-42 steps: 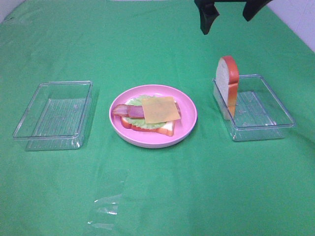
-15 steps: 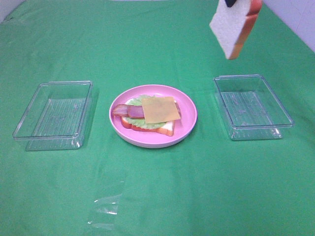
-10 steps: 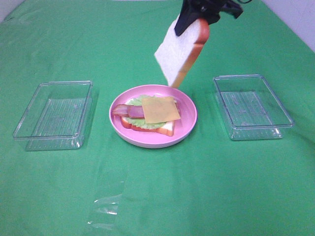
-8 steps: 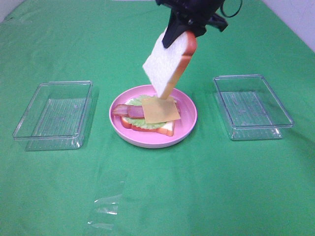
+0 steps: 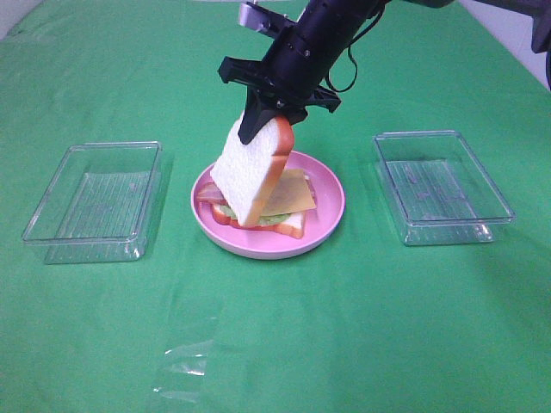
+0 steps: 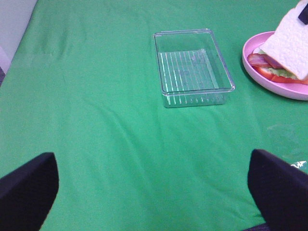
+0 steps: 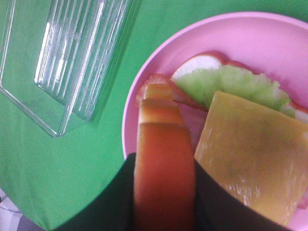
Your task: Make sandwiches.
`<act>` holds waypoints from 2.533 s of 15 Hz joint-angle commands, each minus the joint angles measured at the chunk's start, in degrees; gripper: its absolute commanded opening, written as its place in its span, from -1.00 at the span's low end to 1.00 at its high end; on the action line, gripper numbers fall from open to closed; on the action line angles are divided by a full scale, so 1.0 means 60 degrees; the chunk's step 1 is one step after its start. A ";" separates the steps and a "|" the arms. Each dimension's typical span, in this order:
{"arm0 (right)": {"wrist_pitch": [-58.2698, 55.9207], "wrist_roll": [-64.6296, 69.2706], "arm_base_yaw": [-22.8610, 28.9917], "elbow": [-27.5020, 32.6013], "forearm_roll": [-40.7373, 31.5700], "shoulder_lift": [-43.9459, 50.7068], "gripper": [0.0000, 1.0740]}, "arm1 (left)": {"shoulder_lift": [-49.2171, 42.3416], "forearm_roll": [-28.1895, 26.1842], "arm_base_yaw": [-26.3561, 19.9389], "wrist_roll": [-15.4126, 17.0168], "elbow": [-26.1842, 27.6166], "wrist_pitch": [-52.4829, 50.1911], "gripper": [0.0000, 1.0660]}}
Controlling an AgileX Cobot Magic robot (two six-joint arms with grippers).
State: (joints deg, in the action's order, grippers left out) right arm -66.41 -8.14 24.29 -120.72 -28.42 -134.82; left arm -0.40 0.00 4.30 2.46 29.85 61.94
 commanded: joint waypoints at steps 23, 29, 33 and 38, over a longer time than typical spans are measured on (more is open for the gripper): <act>0.0057 0.0115 -0.0038 -0.0029 0.3304 -0.0086 0.81 | -0.0124 -0.0057 0.0000 0.0019 -0.0019 -0.0048 0.87; -0.1614 0.0315 -0.0038 0.0057 0.4498 0.2473 0.81 | -0.0124 -0.0057 0.0000 0.0019 -0.0019 -0.0048 0.87; -0.1614 0.0477 -0.0038 0.1299 0.4488 0.4526 0.81 | -0.0124 -0.0057 0.0000 0.0019 -0.0019 -0.0048 0.87; -0.1614 0.0659 -0.0038 0.6732 0.4536 0.8403 0.81 | -0.0124 -0.0057 0.0000 0.0019 -0.0019 -0.0048 0.87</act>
State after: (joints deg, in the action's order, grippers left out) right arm -69.44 -4.87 24.01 -82.16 -1.20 -85.31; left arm -0.40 0.00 4.30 2.46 29.85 61.94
